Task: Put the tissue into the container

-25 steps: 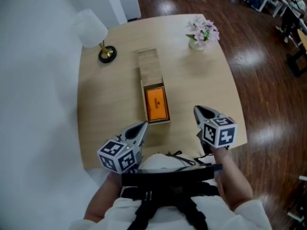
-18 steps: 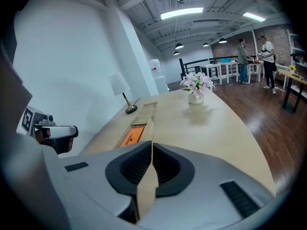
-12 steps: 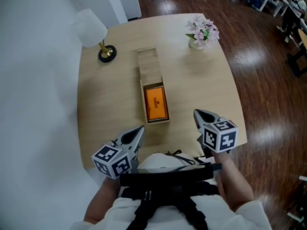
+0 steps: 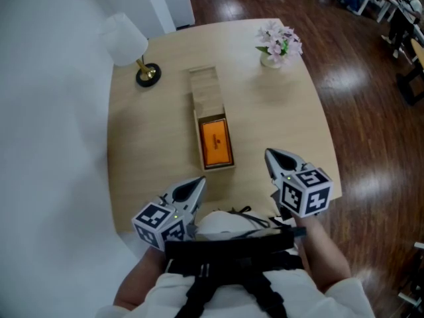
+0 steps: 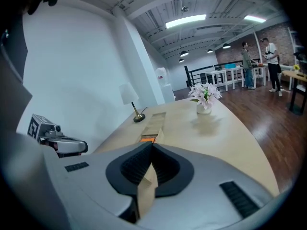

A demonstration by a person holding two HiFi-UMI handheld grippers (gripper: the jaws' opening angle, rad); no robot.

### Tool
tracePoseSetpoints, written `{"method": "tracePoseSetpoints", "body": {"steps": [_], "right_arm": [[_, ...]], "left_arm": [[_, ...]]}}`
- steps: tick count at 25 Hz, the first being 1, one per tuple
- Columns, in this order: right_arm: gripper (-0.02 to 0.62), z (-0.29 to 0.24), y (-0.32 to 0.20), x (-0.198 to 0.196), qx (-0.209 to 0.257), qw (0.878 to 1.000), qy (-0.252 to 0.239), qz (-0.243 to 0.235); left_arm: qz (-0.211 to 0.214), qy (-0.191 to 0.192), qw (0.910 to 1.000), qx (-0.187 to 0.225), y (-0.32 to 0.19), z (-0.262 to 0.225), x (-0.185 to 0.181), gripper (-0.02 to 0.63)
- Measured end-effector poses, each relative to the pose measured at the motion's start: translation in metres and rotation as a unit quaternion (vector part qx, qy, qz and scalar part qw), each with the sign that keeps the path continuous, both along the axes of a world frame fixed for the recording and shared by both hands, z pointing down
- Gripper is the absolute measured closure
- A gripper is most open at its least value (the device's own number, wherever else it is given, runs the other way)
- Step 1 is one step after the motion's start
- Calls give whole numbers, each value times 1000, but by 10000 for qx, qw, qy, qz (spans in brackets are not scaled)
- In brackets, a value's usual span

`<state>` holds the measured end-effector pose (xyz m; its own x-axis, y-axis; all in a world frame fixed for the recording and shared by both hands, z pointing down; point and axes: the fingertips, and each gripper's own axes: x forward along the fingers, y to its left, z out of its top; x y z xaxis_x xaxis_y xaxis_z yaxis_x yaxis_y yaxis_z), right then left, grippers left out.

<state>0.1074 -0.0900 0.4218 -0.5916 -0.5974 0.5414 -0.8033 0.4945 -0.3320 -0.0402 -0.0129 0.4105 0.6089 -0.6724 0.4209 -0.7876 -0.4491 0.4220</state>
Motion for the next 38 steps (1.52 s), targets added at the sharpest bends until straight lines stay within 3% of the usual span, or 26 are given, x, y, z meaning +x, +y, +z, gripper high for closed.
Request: {"method": "tracePoseSetpoints", "body": {"steps": [17, 38], "right_arm": [[595, -38, 8, -10, 463, 9987, 9, -234], [595, -27, 10, -16, 421, 9972, 426, -441]], "left_arm": [[200, -76, 9998, -1, 3, 2, 7, 606], [254, -88, 9996, -27, 1, 2, 5, 606]]}}
